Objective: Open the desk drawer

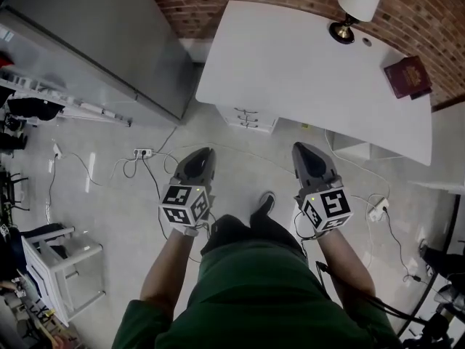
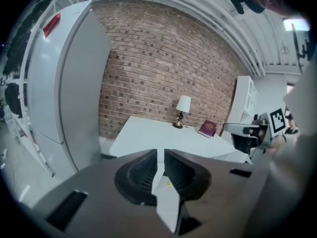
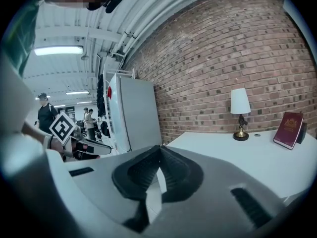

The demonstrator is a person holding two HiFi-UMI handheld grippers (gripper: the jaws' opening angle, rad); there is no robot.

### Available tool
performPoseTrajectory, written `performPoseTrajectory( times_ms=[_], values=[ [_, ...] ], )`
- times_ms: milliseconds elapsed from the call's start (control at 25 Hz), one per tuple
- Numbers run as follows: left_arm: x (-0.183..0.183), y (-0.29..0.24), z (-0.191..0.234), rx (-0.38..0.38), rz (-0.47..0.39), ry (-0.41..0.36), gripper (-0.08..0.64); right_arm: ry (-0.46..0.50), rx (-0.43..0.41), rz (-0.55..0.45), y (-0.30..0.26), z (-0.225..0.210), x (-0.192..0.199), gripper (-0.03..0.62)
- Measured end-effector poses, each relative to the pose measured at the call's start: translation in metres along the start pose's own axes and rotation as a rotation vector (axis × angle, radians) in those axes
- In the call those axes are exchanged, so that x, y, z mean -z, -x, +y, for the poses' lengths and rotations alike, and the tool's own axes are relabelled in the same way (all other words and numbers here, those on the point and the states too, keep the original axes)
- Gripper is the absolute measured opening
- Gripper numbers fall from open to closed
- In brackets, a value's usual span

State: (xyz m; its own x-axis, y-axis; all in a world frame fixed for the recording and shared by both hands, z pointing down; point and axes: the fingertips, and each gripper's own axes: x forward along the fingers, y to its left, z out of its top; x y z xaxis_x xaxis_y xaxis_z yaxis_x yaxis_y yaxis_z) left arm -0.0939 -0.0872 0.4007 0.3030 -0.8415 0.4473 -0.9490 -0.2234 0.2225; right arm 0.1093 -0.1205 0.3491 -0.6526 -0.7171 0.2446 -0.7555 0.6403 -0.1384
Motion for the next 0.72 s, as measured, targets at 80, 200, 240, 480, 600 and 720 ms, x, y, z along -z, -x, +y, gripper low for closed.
performPoseTrajectory(
  times_ms=[80,200,240,480,600,720],
  values=[
    [0.008,-0.008,0.003,0.001,0.016,0.023,0.04,-0.012,-0.002,0.012,-0.001,-0.003,0.008,0.002],
    [0.021,-0.023,0.011,0.005,0.048,0.049,0.04,-0.027,0.003,0.036,-0.006,-0.005,0.021,0.002],
    [0.025,-0.029,0.014,0.009,0.056,0.058,0.04,-0.027,0.009,0.041,-0.009,-0.006,0.025,0.002],
    [0.072,-0.065,0.032,0.05,0.137,0.111,0.04,-0.032,0.082,0.03,-0.021,-0.014,0.044,0.002],
    [0.095,-0.088,0.045,0.069,0.166,0.139,0.04,-0.063,0.124,0.037,-0.032,-0.021,0.059,0.0],
    [0.113,-0.107,0.05,0.127,0.163,0.2,0.04,-0.113,0.153,0.067,-0.039,-0.022,0.083,0.001]
  ],
)
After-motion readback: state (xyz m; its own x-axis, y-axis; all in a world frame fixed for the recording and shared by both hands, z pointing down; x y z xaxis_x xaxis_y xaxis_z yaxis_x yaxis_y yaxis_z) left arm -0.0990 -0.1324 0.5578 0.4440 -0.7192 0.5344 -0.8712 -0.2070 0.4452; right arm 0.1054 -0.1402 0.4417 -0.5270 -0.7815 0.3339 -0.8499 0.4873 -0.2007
